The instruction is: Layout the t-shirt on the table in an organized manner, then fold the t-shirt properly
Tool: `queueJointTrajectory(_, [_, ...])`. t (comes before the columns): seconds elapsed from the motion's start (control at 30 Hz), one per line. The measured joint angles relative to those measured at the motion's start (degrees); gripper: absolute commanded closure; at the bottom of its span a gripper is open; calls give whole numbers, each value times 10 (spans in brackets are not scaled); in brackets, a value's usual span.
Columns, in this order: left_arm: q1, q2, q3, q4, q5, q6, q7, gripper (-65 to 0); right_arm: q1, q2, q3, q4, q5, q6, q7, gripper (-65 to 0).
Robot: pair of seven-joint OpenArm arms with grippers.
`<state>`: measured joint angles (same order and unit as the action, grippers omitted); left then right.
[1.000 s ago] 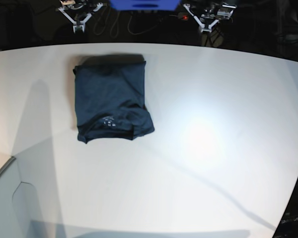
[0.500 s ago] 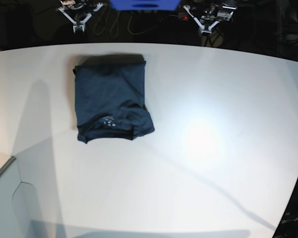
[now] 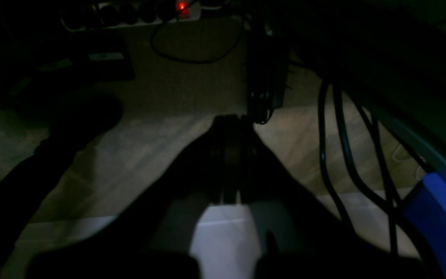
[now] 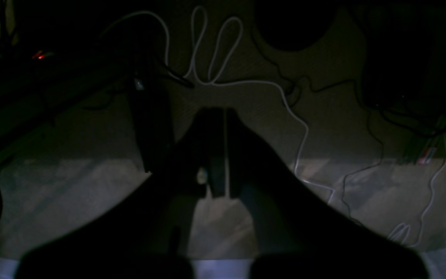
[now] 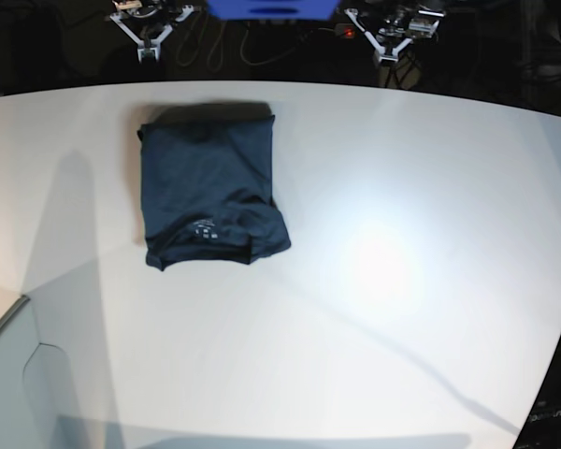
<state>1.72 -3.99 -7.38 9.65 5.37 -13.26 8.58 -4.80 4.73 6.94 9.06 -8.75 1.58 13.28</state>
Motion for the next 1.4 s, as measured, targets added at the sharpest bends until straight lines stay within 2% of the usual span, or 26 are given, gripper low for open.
queueJointTrajectory(1.03, [0,10,0,0,0,0,0,0,0,0,2,0,0,0,0,0])
queueJointTrajectory(1.07, [0,10,0,0,0,0,0,0,0,0,3,0,0,-11,0,0])
queueJointTrajectory(1.13, [0,10,0,0,0,1,0,0,0,-2,1,0,0,-62,1,0])
queueJointTrajectory(1.2, [0,10,0,0,0,1,0,0,0,1,1,0,0,-86,2,0])
queueJointTrajectory(1.37, [0,10,0,0,0,2,0,0,0,-1,1,0,0,-86,2,0])
queueJointTrajectory(1.4, [0,11,0,0,0,16,0,0,0,-2,1,0,0,-86,2,0])
